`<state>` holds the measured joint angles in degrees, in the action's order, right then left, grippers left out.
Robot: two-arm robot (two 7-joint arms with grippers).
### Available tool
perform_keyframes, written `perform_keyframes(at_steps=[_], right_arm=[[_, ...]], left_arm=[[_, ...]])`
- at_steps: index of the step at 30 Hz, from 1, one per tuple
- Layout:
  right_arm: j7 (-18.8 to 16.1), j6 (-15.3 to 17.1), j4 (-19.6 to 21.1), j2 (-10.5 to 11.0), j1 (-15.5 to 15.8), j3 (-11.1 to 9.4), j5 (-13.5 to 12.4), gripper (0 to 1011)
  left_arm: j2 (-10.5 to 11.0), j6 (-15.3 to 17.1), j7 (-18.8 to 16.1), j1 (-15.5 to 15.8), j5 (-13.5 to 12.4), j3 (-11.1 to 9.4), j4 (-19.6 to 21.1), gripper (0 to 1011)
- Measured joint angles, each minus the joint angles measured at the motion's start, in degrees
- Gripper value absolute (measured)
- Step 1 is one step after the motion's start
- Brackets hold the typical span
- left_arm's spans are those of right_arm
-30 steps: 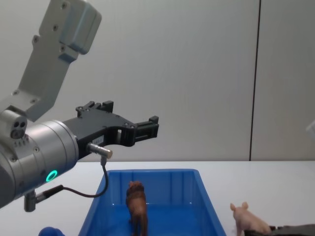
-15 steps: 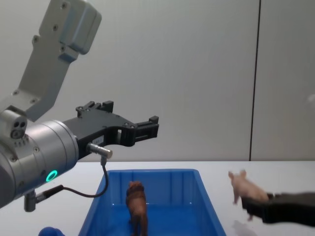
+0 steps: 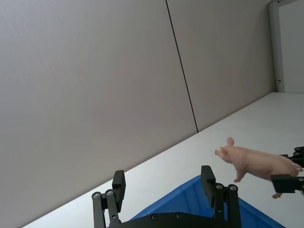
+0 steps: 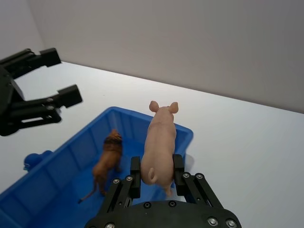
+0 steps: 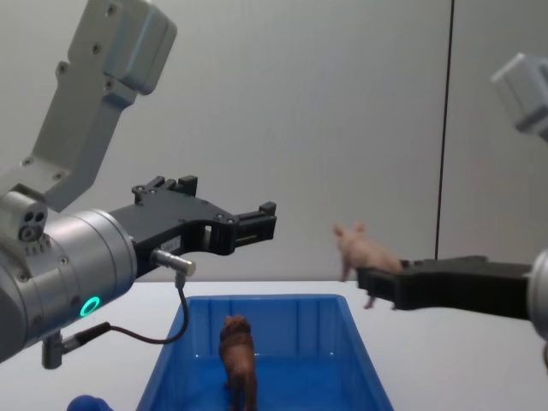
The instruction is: Pick up the two dolls from the table and place them into the box.
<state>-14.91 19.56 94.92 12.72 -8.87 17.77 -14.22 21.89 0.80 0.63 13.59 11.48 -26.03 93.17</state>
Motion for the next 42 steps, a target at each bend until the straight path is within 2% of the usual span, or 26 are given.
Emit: perform_keyframes(at_steps=[7, 11, 14, 22, 27, 42], right_arm=[[-2.7, 2.3, -2.4, -2.2, -3.0, 0.9, 0.4, 411], [-3.9, 3.3, -4.9, -3.7, -4.8, 1.6, 0.8, 579], [-4.4, 3.7, -6.4, -4.4, -5.8, 2.0, 1.1, 653], [-5.3, 4.2, -8.1, -5.0, -6.9, 2.2, 1.3, 895], [-5.5, 3.9, -7.9, -4.4, -6.7, 1.9, 1.4, 1001], [-4.2, 0.5, -3.7, 0.6, -1.9, -0.6, 0.4, 1001]], left_arm=[[0.0, 0.0, 0.0, 0.0, 0.0, 0.0, 0.0, 1002], [0.0, 0.0, 0.0, 0.0, 0.0, 0.0, 0.0, 1002], [0.0, 0.0, 0.0, 0.0, 0.0, 0.0, 0.0, 1002], [0.0, 0.0, 0.0, 0.0, 0.0, 0.0, 0.0, 1002], [0.0, 0.0, 0.0, 0.0, 0.0, 0.0, 0.0, 1002], [0.0, 0.0, 0.0, 0.0, 0.0, 0.0, 0.0, 1002]])
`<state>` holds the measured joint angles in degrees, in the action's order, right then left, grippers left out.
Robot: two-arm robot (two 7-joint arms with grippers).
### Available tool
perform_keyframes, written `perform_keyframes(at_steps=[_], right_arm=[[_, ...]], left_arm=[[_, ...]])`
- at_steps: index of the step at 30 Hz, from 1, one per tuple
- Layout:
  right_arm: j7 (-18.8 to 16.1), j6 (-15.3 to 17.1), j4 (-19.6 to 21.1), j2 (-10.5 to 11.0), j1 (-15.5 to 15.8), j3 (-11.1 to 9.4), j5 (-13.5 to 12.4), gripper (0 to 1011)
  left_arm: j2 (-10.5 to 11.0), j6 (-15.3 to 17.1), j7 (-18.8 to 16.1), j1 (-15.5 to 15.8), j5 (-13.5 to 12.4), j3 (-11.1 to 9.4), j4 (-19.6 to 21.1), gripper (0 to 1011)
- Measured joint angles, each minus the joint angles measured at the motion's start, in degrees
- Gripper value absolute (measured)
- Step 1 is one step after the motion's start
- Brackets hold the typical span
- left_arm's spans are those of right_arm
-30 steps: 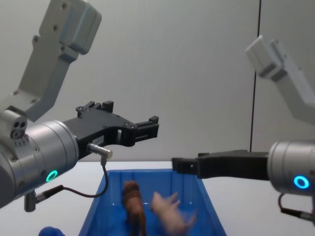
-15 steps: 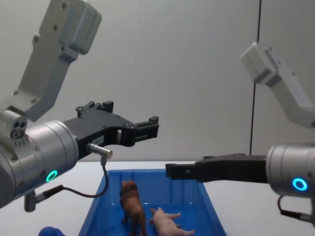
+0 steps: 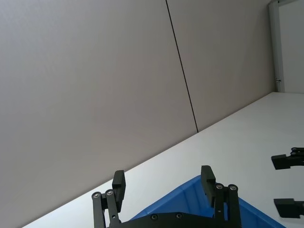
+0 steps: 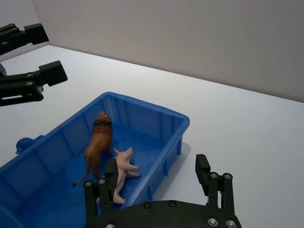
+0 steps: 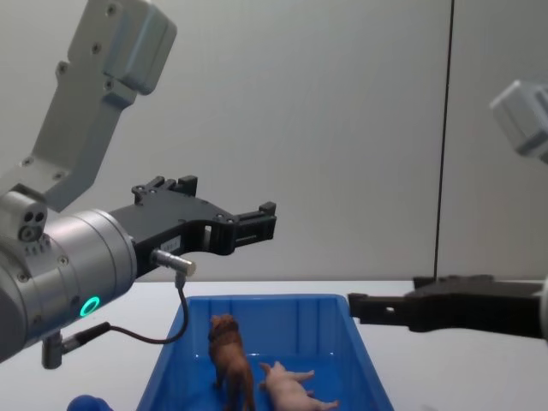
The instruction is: Pick up the two dolls from the table and place them into the box.
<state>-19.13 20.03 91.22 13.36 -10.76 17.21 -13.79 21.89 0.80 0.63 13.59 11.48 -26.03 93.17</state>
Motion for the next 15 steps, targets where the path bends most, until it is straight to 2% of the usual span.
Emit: perform_keyframes(at_steps=[8, 15], right_arm=[[0.8, -1.5, 1.3, 1.8, 1.9, -0.8, -0.4, 1001], [1.2, -2.4, 2.1, 2.7, 3.0, -1.2, -0.7, 1001]], left_arm=[[0.1, 0.1, 0.0, -0.2, 0.0, 0.1, 0.1, 1002], [1.8, 1.0, -1.8, -2.0, 0.6, 0.6, 2.0, 1002]])
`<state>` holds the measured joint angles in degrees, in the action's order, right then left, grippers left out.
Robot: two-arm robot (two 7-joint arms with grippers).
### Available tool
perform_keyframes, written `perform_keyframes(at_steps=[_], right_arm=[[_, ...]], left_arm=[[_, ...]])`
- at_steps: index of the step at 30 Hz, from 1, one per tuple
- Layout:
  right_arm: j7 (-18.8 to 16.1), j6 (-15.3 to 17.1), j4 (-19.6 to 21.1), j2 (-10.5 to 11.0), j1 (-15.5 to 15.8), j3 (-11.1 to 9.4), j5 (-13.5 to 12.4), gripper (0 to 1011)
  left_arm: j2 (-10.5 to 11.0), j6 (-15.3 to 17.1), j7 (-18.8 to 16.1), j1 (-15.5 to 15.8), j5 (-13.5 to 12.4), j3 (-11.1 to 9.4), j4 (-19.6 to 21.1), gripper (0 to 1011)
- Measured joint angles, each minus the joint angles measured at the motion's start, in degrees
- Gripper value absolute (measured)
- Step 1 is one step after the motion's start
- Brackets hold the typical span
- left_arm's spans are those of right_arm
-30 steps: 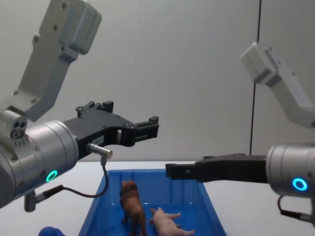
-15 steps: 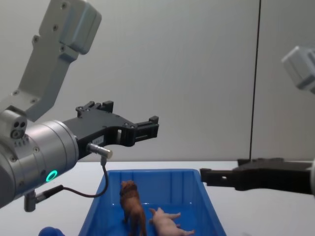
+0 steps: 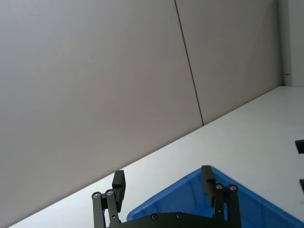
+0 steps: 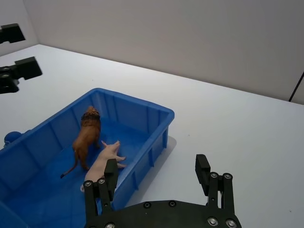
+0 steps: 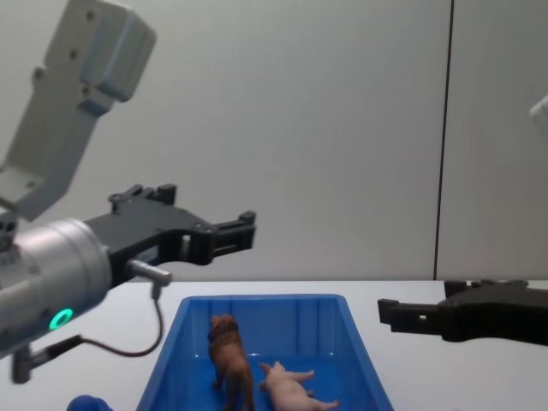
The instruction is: Pick up the two dolls from the table and place them into the box.
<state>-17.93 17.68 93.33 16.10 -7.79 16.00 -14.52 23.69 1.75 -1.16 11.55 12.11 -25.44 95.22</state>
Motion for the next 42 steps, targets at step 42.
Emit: perform_keyframes(at_steps=[42], right_arm=[[0.5, -1.0, 0.8, 1.1, 1.2, -0.5, -0.3, 1001]], left_arm=[[10.2, 6.9, -6.7, -12.1, 7.8, 4.2, 3.5, 1002]])
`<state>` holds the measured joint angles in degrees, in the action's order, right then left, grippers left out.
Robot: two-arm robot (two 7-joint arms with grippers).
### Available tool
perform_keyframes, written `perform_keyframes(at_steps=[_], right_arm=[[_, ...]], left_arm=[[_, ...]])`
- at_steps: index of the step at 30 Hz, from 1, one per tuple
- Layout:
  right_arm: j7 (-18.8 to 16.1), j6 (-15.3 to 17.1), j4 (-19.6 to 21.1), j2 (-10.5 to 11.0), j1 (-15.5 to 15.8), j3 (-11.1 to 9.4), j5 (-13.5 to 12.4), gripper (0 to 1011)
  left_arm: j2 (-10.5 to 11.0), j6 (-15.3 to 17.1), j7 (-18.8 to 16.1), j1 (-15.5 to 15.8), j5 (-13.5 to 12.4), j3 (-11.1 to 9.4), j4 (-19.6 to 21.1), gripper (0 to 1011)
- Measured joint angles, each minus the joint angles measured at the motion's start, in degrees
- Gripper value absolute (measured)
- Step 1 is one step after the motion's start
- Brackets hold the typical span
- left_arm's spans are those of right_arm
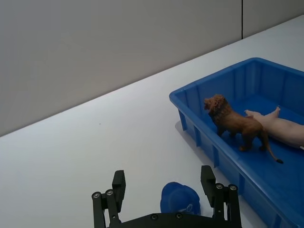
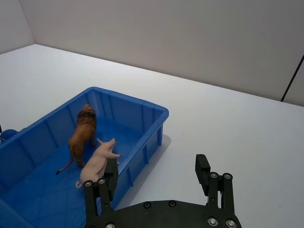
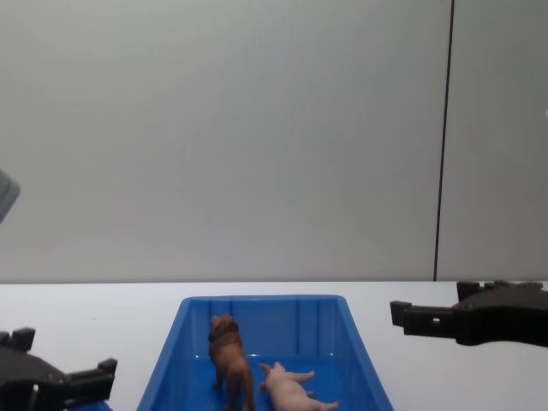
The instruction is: Pick up the two dolls from the table and place them into the box.
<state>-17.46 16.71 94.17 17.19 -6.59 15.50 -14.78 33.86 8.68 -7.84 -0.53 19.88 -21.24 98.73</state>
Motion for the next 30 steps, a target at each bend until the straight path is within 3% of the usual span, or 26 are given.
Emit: perform_keyframes(at_steps=[13, 25, 30], right_arm=[[0.0, 0.0, 0.0, 0.0, 0.0, 0.0, 0.0, 1001], [0.0, 0.0, 0.0, 0.0, 0.0, 0.0, 0.0, 1001], [0.0, 0.0, 0.0, 0.0, 0.0, 0.0, 0.0, 1001]], left_arm=[[-2.1, -1.5, 2.4, 0.8, 2.7, 0.1, -4.8, 1002], [-3.7, -0.2, 4.9, 2.0, 3.7, 0.2, -7.9, 1002], [-4.3, 0.4, 5.9, 2.6, 3.6, 0.2, -9.1, 894]])
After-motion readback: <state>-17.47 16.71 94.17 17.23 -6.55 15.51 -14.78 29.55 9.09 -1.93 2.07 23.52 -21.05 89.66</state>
